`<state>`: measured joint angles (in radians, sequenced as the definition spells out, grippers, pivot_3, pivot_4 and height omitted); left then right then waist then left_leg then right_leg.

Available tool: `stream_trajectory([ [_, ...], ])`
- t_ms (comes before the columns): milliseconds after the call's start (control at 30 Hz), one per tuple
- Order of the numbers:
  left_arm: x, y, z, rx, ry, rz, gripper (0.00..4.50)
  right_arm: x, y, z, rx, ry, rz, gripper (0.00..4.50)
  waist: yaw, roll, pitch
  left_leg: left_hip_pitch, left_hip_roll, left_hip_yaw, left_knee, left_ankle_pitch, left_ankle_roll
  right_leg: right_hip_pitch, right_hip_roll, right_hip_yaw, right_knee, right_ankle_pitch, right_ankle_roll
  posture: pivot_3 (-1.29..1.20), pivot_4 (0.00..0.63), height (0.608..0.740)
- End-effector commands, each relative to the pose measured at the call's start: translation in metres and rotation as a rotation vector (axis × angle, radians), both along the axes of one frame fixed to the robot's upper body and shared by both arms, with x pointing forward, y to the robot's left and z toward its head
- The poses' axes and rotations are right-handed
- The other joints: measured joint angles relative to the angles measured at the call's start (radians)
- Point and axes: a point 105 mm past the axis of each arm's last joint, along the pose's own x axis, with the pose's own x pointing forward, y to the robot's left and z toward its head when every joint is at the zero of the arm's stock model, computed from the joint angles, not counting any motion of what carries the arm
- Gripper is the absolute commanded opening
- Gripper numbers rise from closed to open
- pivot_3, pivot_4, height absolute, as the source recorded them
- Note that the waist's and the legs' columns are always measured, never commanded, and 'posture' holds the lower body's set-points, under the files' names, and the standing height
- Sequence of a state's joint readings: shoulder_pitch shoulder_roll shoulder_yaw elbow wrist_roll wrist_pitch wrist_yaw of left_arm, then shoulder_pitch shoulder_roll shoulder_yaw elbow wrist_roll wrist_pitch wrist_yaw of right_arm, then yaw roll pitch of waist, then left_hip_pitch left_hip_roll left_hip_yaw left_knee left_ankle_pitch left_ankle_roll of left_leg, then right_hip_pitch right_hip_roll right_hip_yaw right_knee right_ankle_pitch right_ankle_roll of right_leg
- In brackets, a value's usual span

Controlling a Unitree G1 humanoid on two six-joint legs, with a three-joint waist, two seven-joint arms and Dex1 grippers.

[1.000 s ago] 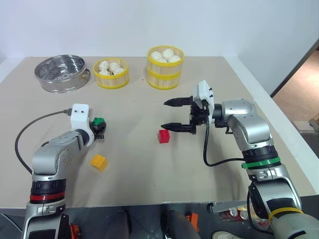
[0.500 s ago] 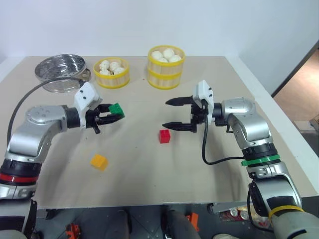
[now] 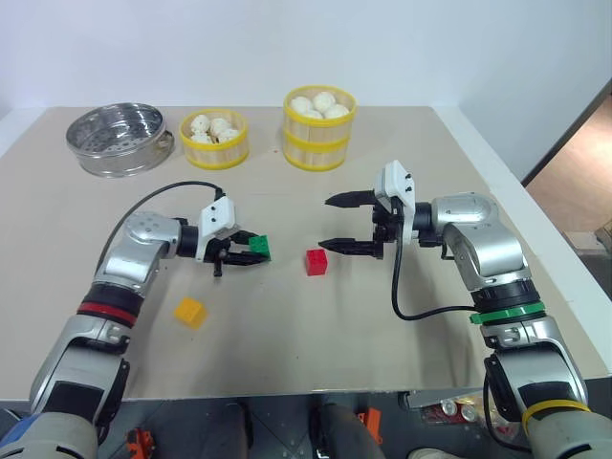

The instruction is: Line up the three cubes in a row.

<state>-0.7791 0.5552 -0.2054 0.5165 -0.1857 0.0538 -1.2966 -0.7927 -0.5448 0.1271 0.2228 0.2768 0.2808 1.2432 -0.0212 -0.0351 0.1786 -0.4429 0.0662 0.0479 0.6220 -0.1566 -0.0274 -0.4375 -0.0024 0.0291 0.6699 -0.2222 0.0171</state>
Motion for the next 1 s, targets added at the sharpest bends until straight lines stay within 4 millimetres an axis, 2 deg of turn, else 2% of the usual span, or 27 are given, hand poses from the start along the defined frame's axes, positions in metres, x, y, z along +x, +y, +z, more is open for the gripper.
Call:
stream_trajectory([
  [33,0.003,-0.005,0.008,0.015,-0.028,-0.019,1.34,-0.004,-0.004,0.015,0.012,-0.057,-0.004,4.50,-0.003,0.000,0.000,0.000,0.000,0.000,0.000,0.000,0.000,0.000,0.000,0.000,0.000,0.000,0.000,0.00,0.150,0.740],
  [333,-0.005,-0.022,0.006,0.005,0.031,-0.064,1.34,-0.004,-0.006,0.012,0.006,-0.050,-0.017,4.50,-0.002,0.000,0.000,0.000,0.000,0.000,0.001,0.000,0.000,-0.001,0.001,0.001,0.002,0.000,0.000,0.00,0.150,0.740],
  [1000,-0.011,-0.026,-0.009,0.073,0.036,-0.077,1.34,-0.004,-0.006,0.010,-0.004,-0.049,-0.016,4.50,-0.002,0.000,0.000,0.001,0.000,0.000,0.004,0.000,0.000,-0.001,0.001,0.001,0.006,0.000,0.000,0.00,0.150,0.740],
])
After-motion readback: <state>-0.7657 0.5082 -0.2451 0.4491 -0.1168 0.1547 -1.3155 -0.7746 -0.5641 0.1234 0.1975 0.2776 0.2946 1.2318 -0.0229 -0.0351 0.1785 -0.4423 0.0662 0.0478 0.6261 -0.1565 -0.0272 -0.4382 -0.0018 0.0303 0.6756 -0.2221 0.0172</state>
